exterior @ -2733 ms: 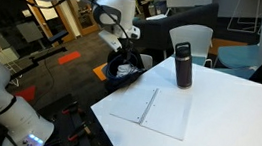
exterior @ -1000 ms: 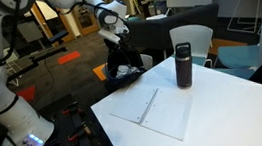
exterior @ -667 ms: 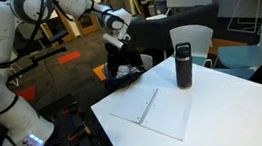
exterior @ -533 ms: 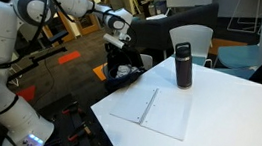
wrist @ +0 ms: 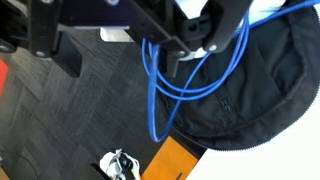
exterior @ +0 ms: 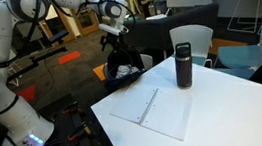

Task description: Pick up the bottle from the bag and put it on the table, then pick up the cloth and cable on the table and put them in the bag

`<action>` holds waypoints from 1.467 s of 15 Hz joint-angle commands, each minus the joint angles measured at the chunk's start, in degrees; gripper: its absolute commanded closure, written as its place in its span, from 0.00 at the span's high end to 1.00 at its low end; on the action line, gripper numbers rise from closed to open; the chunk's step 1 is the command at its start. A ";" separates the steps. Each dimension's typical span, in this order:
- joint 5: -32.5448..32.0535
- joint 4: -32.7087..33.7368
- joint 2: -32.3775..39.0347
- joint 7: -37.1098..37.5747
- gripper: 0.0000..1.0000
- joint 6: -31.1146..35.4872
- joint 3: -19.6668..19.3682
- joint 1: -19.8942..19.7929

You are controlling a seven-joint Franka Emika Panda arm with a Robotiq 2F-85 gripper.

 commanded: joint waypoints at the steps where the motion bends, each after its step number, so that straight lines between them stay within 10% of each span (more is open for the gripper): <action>1: -2.42 -0.61 -5.31 3.29 1.00 -4.98 -0.93 0.63; 7: -0.98 -1.64 -10.30 1.87 1.00 -7.47 -1.04 -0.61; 19: 17.17 -33.34 -36.81 -20.27 1.00 14.65 -11.05 -14.02; 22: 16.03 -29.72 -34.05 -19.54 1.00 11.95 -12.75 -13.09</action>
